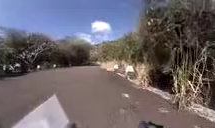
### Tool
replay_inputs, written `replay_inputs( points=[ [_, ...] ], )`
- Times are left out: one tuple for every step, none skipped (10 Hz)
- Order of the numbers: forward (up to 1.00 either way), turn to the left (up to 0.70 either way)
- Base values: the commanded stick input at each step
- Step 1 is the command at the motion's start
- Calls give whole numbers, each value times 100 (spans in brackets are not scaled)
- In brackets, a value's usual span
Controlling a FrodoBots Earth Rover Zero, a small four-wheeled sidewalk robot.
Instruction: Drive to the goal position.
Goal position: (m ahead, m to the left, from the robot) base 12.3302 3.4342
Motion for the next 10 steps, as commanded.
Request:
replay_inputs(
  points=[
    [50, 0],
    [50, 0],
    [50, 0],
    [50, 0],
    [50, 0],
    [50, 0],
    [50, 0],
    [50, 0],
    [50, 0],
    [50, 0]
  ],
)
